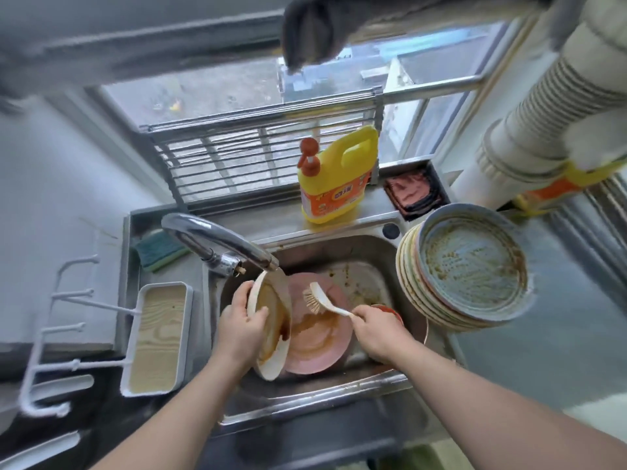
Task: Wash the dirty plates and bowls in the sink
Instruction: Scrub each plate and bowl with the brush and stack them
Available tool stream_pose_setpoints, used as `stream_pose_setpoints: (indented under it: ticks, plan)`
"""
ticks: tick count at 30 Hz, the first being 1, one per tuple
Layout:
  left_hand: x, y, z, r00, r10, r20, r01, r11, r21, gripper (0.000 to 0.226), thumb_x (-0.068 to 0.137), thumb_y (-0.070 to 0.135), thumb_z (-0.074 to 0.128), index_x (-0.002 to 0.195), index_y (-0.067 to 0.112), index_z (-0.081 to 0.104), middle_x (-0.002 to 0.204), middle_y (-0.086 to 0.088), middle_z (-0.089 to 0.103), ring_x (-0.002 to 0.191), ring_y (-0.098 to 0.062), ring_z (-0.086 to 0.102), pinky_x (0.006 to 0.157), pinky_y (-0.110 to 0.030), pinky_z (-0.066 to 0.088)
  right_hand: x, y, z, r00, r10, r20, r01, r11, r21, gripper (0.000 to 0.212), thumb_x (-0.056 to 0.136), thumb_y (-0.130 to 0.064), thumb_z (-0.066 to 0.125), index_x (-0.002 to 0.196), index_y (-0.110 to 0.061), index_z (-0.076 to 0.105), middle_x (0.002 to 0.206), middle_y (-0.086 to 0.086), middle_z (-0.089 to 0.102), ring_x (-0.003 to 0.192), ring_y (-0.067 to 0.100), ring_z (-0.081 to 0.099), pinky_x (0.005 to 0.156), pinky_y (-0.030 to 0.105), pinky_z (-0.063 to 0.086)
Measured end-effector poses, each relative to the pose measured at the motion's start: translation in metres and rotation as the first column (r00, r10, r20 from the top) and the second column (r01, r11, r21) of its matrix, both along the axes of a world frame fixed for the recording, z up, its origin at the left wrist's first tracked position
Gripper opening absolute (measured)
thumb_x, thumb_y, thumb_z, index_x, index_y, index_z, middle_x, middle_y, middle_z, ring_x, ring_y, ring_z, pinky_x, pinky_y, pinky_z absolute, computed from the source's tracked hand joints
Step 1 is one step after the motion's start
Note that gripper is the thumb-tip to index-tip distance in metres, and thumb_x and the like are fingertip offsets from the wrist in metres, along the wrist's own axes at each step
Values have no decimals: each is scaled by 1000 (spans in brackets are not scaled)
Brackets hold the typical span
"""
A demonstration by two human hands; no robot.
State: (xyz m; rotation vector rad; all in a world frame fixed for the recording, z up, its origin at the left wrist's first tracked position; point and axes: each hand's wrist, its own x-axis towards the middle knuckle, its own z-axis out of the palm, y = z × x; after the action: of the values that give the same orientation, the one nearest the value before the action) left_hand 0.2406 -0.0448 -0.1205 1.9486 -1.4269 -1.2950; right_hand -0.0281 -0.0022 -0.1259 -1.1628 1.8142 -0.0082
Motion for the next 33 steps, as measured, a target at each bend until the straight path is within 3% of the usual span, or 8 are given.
stream_pose_setpoints:
  ticks: [3,6,9,13,18,20,27,33]
  plan:
    - [-1,-4,6,999,48,-9,-48,999,22,55,104,24,58,154,39,40,127,-6,60,111,-28,61,100,-50,55,7,13,19,998,-27,65,28,1000,-9,29,108,-43,43,115,-31,69,103,-7,72,97,20,65,89,36,53]
    - [-4,-5,2,913,329,-242,-284,937,204,43,107,30,52,148,42,47,130,-5,67,112,-28,67,102,-54,56,25,19,42,982,-21,190,29,999,-39,27,108,-47,46,125,-42,67,110,-11,74,97,12,68,90,32,55]
    - [-12,-2,-8,787,515,-339,-389,841,376,28,112,40,43,136,34,57,125,-8,71,110,-32,71,98,-57,57,59,20,54,962,40,271,-16,996,-91,36,109,-44,47,143,-47,59,143,-15,64,133,11,57,114,28,43]
    - [-16,17,-15,816,497,-295,-402,855,328,26,109,49,39,117,40,63,119,-8,73,107,-30,72,93,-56,61,102,13,50,975,3,222,29,990,-141,39,110,-37,41,146,-44,56,147,-3,62,134,24,56,110,31,43]
    - [-27,29,-6,851,463,-250,-397,877,270,26,114,39,34,114,41,60,111,2,71,105,-23,69,95,-52,60,76,-1,23,999,-9,-35,8,999,-43,35,108,-25,32,134,-45,44,114,5,68,99,33,64,81,45,57]
    - [-27,28,-9,851,462,-247,-416,883,218,25,114,37,35,117,45,58,114,7,69,109,-21,67,100,-51,57,60,13,10,994,38,-106,-35,999,29,31,105,-18,35,125,-39,45,107,6,68,96,33,65,79,46,59]
    - [-29,19,-25,853,516,-84,-504,854,130,38,112,43,36,148,54,41,131,6,64,113,-25,64,104,-53,54,79,73,16,989,-32,143,20,996,88,27,107,-30,31,126,-37,49,114,12,69,101,36,63,85,40,51]
    - [-51,34,-12,884,441,-153,-421,895,146,43,113,41,37,155,50,38,131,11,58,119,-20,57,111,-47,48,23,14,14,999,-43,-24,43,999,28,27,107,-35,28,124,-40,49,108,8,70,98,35,65,86,45,56]
